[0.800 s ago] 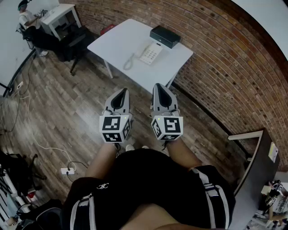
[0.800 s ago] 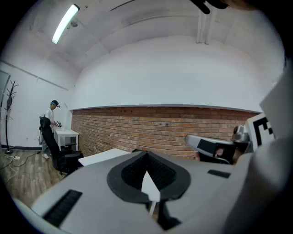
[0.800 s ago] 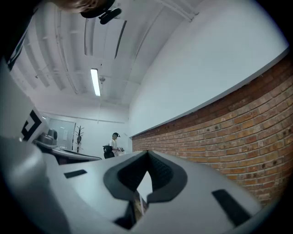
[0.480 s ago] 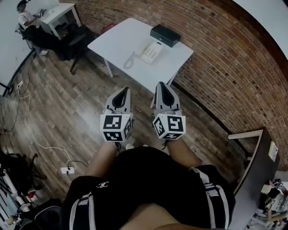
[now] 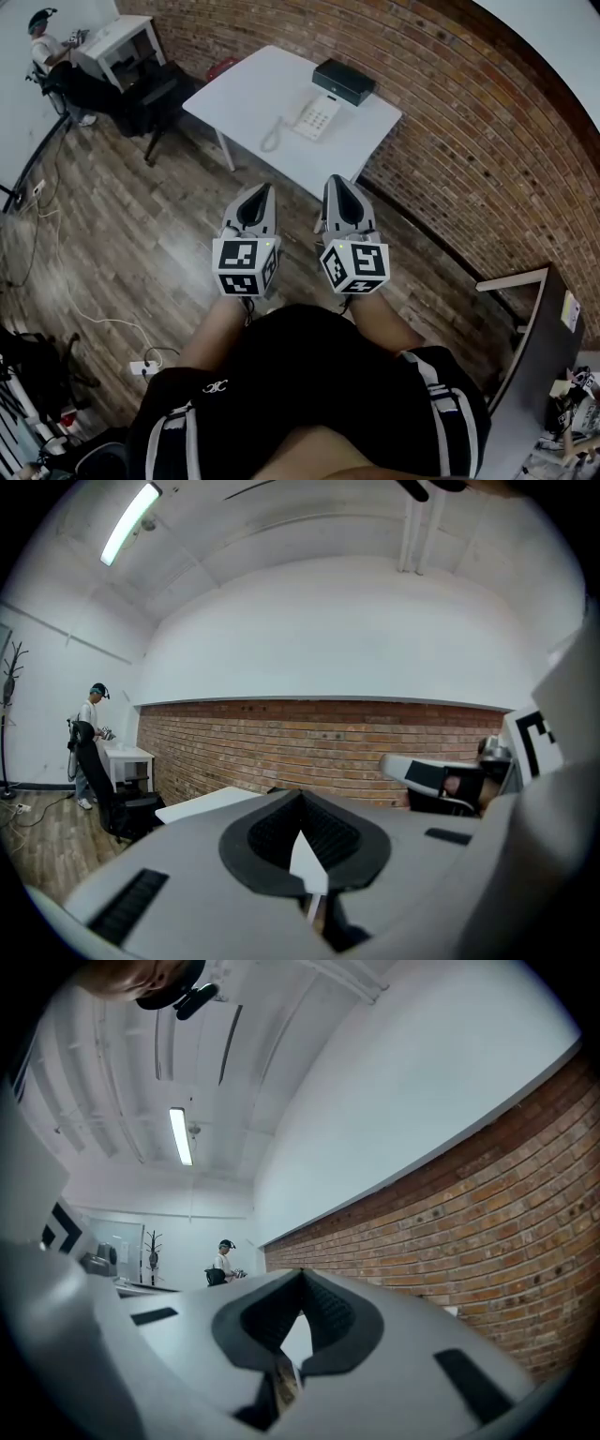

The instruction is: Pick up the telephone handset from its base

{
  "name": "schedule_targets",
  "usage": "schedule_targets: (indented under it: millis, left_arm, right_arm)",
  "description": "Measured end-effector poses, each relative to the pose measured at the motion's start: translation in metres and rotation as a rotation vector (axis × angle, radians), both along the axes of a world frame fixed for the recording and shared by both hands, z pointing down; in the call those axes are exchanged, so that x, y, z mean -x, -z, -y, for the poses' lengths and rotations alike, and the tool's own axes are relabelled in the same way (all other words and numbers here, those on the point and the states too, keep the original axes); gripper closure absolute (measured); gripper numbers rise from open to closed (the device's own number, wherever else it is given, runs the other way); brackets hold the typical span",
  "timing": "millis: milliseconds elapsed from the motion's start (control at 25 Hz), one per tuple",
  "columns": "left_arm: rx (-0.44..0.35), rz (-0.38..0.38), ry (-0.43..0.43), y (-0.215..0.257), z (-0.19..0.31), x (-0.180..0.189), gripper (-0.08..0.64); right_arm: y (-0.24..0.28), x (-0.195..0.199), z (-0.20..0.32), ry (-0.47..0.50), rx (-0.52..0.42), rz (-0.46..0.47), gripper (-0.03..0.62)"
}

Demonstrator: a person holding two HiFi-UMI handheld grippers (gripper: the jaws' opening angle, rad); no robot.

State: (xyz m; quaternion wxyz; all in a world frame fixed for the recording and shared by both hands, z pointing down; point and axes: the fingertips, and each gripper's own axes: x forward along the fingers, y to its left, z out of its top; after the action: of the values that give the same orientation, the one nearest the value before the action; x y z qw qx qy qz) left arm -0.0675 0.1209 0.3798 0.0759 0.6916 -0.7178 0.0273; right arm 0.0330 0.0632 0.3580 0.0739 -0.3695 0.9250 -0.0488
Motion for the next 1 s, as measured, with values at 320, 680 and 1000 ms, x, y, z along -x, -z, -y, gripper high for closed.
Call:
schedule_targets:
  millis: [320,680,1000]
  left_arm:
    - [-0.016,-0.009,-0.011,0.000,-0.003,0.032,0.558]
    - [-0.018,-0.058,-0.026,-0.011,-0.017,0.053,0.558]
    - [-0.006,-0.058,-0.029,-0.016,-0.006,0.062,0.558]
  right_arm:
    - [0.000,0.032,-0.007,-0.011,-0.021,-0.015,0.594]
    - [-0.007,0.056,-0.026,-0.018,-0.035,-0.054,0.594]
    - [-0.011,0.062,-0.015,-0.026,-0.031,-0.049,0.594]
